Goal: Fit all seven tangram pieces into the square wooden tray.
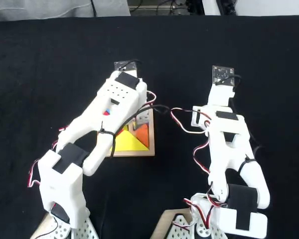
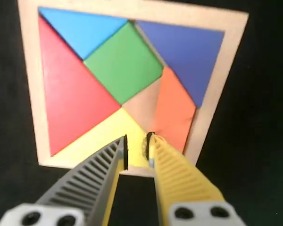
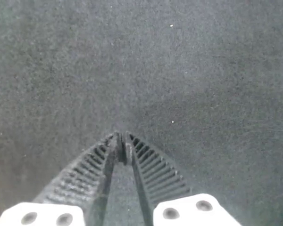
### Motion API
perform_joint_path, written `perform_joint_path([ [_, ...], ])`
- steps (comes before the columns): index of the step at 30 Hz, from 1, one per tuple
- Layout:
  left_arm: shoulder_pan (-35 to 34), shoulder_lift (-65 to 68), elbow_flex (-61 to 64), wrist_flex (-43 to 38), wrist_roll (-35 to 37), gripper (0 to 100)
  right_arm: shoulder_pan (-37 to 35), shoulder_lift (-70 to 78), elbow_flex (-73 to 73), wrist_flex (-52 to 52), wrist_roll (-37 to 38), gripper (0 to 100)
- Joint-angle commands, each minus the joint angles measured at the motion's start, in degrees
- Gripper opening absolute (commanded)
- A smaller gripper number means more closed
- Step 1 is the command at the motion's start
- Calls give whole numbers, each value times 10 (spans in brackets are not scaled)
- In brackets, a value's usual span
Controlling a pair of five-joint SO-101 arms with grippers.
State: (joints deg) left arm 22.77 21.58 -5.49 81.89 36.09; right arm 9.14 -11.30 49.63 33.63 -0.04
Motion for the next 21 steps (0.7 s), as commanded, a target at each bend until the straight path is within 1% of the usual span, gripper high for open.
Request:
perform_joint_path([
  [1, -14, 3, -2, -48, -8, 108, -7, -29, -44, -7, 5, 11],
  [3, -11, 11, 6, -64, -8, 108, -7, -29, -44, -8, 5, 11],
  [15, 44, 19, 12, -64, -6, 106, -8, -29, -44, -9, 6, 11],
  [21, 41, 15, 11, -64, -6, 106, -7, -29, -44, -7, 6, 11],
])
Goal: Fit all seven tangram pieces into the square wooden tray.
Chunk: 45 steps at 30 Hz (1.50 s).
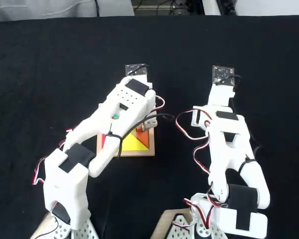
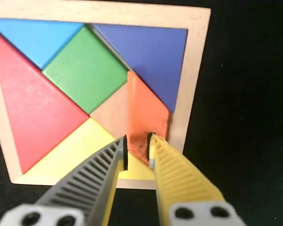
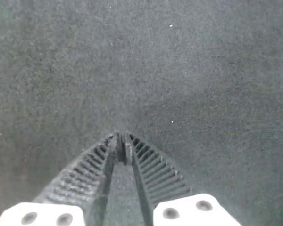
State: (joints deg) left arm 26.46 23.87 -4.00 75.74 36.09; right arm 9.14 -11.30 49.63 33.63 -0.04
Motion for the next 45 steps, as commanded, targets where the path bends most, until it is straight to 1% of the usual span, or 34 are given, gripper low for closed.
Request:
perform_joint_path([
  [1, 0, -10, -5, -2, -6, 105, -7, -29, -44, -7, 6, 11],
  [6, -44, -22, -46, 47, -7, 105, -7, -30, -44, -7, 6, 11],
  [11, -70, -22, -48, 47, -8, 105, -8, -30, -44, -7, 6, 11],
  [19, -23, 44, -51, 29, -6, 105, -8, -29, -44, -8, 6, 11],
  [23, 0, 50, -58, 31, -5, 105, -8, -29, -44, -9, 6, 11],
  [35, -29, -1, -61, 47, -6, 105, -7, -32, -44, -7, 6, 11],
  [38, -22, 13, -60, 46, -4, 105, -7, -32, -44, -7, 6, 11],
  [40, -17, 33, -60, 30, -4, 105, -7, -32, -44, -7, 6, 11],
  [42, -19, 58, -61, 14, -5, 105, -7, -31, -44, -7, 6, 11],
  [45, -24, 90, -67, 12, -6, 105, -7, -31, -44, -7, 6, 11],
])
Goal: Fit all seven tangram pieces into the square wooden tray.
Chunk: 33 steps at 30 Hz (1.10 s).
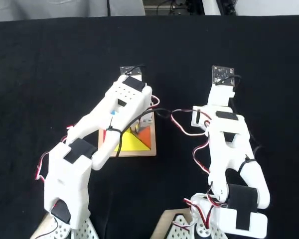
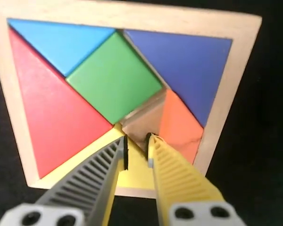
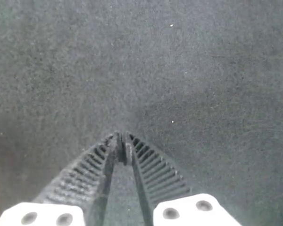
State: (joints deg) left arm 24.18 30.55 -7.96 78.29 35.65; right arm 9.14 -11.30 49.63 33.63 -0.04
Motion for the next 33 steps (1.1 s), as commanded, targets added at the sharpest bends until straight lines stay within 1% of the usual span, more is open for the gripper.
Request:
perform_joint_path([
  [1, -7, 25, -29, -11, -2, 105, -7, -31, -44, -7, 6, 11],
  [8, -68, 25, -74, 66, -4, 105, -8, -31, -44, -7, 6, 11],
  [12, -61, 25, -113, 109, -4, 105, -9, -29, -44, -8, 6, 11],
  [17, -38, 25, -204, 181, -4, 105, -9, -29, -44, -8, 6, 11],
  [19, -44, 20, -263, 226, -4, 105, -9, -29, -44, -9, 7, 11],
  [21, -67, -4, -286, 228, -25, 105, -15, -32, -42, -7, 7, 11],
  [23, -97, -54, -284, 227, -47, 105, -34, -32, -42, -6, 9, 11],
  [25, -123, -107, -269, 227, -62, 105, -67, -31, -41, -1, 36, 11],
  [27, -145, -169, -245, 227, -82, 105, -118, -29, -48, 22, 69, 11],
  [28, -154, -208, -229, 227, -94, 105, -149, -29, -57, 35, 72, 11],
  [31, -188, -320, -172, 225, -134, 106, -229, -28, -89, 69, 63, 11],
  [33, -218, -382, -126, 225, -171, 108, -262, -28, -117, 85, 47, 11],
])
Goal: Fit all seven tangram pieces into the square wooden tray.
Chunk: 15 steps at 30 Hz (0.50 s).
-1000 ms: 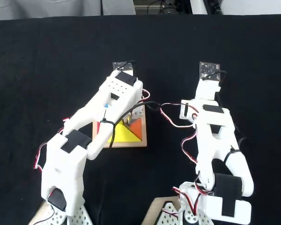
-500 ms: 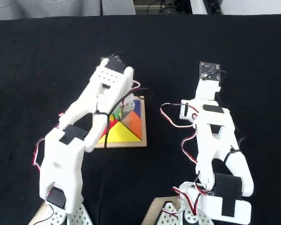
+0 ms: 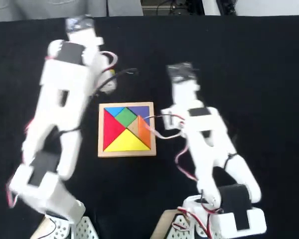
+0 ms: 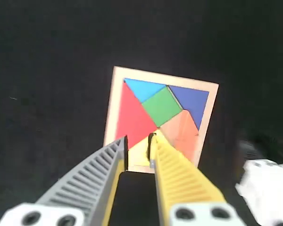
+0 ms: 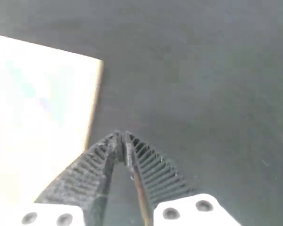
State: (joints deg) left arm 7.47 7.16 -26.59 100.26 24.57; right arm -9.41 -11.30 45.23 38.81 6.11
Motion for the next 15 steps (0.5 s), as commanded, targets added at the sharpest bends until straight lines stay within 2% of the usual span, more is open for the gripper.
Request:
perform_joint_path([
  [1, -71, -178, 86, 4, -79, 106, -88, -28, -87, 41, -21, 11],
  [5, -184, -261, 230, -26, -151, 105, -140, -23, -125, 55, -26, 11],
  [9, -267, -312, 447, -155, -233, 105, -193, 29, -150, 54, -24, 11],
  [15, -299, -413, 750, -375, -212, 105, -179, 143, -188, 62, -24, 11],
])
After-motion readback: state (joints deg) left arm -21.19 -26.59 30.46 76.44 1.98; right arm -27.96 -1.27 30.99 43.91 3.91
